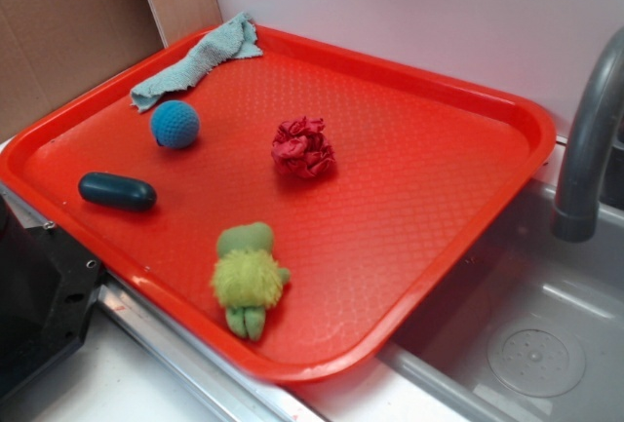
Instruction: Grab the shell.
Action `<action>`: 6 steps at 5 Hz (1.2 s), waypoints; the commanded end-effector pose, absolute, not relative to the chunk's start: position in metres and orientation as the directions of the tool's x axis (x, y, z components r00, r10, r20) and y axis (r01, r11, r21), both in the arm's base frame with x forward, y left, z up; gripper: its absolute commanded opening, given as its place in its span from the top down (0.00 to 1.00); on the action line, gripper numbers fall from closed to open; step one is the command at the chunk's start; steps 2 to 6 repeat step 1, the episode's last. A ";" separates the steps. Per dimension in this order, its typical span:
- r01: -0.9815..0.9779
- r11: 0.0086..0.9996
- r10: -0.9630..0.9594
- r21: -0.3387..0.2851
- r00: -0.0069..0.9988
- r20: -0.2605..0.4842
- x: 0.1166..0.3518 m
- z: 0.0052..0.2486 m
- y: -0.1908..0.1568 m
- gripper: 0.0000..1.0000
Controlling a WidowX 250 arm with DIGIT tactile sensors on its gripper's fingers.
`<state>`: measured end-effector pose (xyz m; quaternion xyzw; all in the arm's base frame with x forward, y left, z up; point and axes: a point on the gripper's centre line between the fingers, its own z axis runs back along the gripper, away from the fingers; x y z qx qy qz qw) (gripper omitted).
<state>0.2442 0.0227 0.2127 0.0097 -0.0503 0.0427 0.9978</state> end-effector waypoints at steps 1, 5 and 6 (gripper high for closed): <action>0.000 0.998 0.007 -0.059 0.992 0.128 0.227 0.231 0.024 1.00; 0.000 0.998 0.007 -0.059 0.992 0.128 0.227 0.231 0.024 1.00; 0.000 0.998 0.007 -0.059 0.992 0.128 0.227 0.231 0.024 1.00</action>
